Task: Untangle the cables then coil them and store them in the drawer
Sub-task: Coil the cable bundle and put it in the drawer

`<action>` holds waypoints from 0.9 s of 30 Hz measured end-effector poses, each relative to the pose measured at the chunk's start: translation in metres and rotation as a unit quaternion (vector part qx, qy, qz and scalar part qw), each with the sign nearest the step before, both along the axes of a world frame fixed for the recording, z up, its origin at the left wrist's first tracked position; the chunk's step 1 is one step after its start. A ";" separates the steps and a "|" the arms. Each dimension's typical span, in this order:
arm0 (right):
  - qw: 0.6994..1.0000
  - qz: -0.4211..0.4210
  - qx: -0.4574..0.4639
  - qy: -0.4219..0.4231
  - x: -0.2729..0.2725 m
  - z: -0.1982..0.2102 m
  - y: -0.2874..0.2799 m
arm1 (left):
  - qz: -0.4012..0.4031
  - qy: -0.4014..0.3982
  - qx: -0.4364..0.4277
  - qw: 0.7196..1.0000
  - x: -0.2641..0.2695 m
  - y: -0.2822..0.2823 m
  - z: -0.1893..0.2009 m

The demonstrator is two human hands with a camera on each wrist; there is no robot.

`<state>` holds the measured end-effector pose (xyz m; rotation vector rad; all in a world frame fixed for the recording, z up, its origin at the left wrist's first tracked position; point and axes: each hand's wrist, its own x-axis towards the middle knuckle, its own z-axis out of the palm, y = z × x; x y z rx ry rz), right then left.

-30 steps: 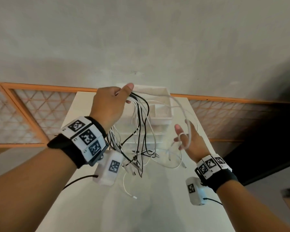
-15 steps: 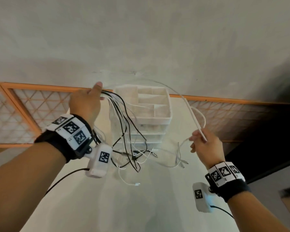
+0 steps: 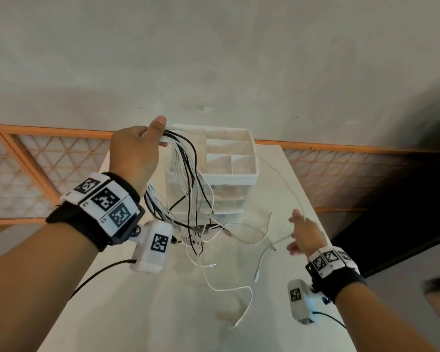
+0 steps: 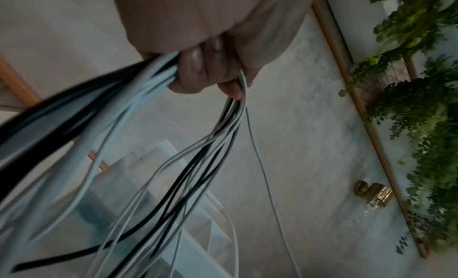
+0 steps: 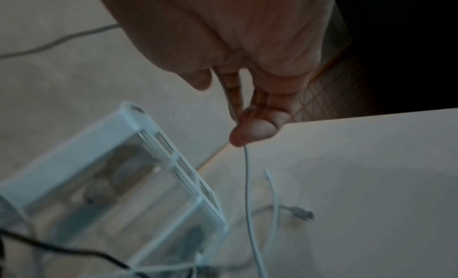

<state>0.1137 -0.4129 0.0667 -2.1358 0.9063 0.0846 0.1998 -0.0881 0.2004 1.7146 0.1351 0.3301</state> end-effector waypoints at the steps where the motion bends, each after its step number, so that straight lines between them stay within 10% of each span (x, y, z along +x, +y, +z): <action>1: 0.998 -0.026 -0.019 -0.045 0.003 0.008 -0.002 | -0.011 -0.002 0.002 1.000 -0.002 -0.002 0.001; 6: 0.965 -0.044 -0.084 -0.243 0.010 0.035 -0.008 | -0.049 -0.005 0.002 0.999 -0.004 0.004 0.009; 11: 0.950 0.238 -0.191 0.060 0.009 0.021 -0.001 | -0.123 -0.007 0.042 0.991 -0.016 0.003 0.021; 16: 0.916 0.331 -0.019 -0.225 0.008 0.101 0.074 | -0.191 -0.011 0.133 0.972 -0.033 -0.012 0.024; 19: 0.886 0.374 -0.098 -0.256 0.015 0.132 0.126 | -0.270 -0.016 0.211 0.939 -0.045 -0.029 0.028; 27: 0.939 0.267 -0.218 -0.012 0.053 0.057 0.057 | -0.231 -0.014 0.295 0.927 -0.047 0.006 0.057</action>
